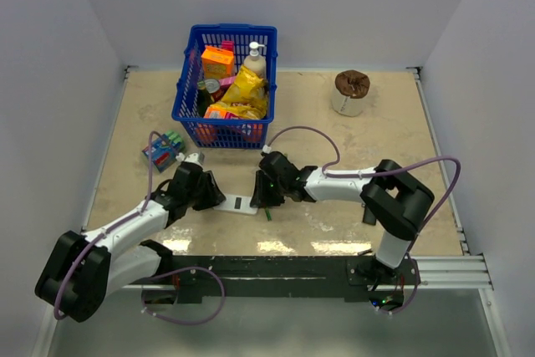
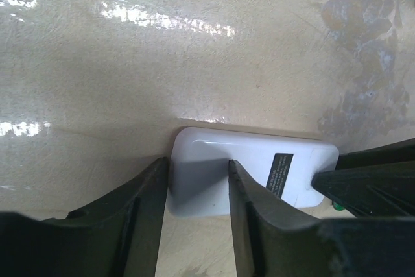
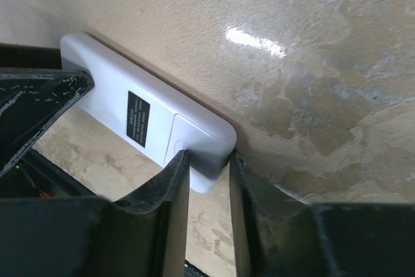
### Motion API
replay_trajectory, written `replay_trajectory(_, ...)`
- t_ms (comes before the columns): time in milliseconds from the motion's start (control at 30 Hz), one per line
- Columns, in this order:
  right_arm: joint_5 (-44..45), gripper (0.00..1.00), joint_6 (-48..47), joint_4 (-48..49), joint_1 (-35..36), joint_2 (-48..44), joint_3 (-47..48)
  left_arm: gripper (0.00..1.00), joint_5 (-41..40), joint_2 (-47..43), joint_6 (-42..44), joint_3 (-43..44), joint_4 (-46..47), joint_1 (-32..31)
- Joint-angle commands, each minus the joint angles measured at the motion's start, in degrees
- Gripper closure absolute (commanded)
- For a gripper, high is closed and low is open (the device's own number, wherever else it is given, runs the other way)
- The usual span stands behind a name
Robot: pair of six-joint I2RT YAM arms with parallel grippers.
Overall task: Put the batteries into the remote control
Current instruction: Adjust the remote control at the center of the board.
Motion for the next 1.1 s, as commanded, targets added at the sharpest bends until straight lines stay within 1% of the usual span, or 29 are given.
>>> replay_trajectory(0,1.89,0.77,-1.76,-1.87,0.56,0.46,0.17,0.57,2.25,2.34,-3.42,-3.48,-5.35,-1.88)
replay_trajectory(33,2.33,0.80,-2.20,-2.14,0.56,0.46,-0.18,0.58,2.07,2.25,-3.60,-3.66,-5.44,-1.89)
replay_trajectory(133,2.68,0.82,-2.73,-2.67,0.56,0.11,-0.89,0.60,2.07,2.43,-4.48,-4.45,-4.74,-1.89)
replay_trajectory(233,2.77,0.88,-2.99,-2.93,0.56,-0.42,-1.24,0.61,1.98,2.51,-4.83,-4.45,-4.83,-1.80)
replay_trajectory(400,3.21,0.90,-3.52,-3.90,0.39,-0.51,-1.50,0.61,1.45,2.42,-5.09,-4.27,-4.91,-1.80)
replay_trajectory(800,1.63,0.89,-5.72,-1.45,0.38,0.19,-5.19,0.60,1.54,2.16,-5.71,-4.62,-4.83,-1.80)
replay_trajectory(900,1.45,0.87,-6.25,0.05,0.38,-0.42,-7.13,0.58,1.28,2.08,-6.06,-4.89,-4.56,-1.88)
replay_trajectory(1067,1.72,0.82,-6.69,0.32,-0.32,-1.65,-8.54,0.52,1.45,1.73,-6.41,-4.98,-4.47,-1.80)
